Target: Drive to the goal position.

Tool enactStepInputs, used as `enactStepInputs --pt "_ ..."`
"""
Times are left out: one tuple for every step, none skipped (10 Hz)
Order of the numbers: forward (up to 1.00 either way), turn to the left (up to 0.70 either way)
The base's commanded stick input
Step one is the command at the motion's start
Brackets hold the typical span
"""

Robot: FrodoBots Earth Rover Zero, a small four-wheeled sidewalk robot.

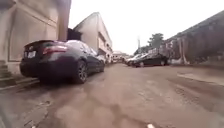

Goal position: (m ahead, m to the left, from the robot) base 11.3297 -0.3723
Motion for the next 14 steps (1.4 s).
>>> enactStepInputs --pt "0.7 0.0" --pt "0.7 0.0" --pt "0.7 0.0" --pt "0.7 0.0" --pt "0.7 0.0" --pt "0.7 0.0" --pt "0.7 0.0" --pt "0.7 0.0" --pt "0.7 0.0" --pt "0.7 0.0" --pt "0.7 0.0" --pt "0.7 0.0" --pt "0.7 0.0" --pt "0.37 0.0"
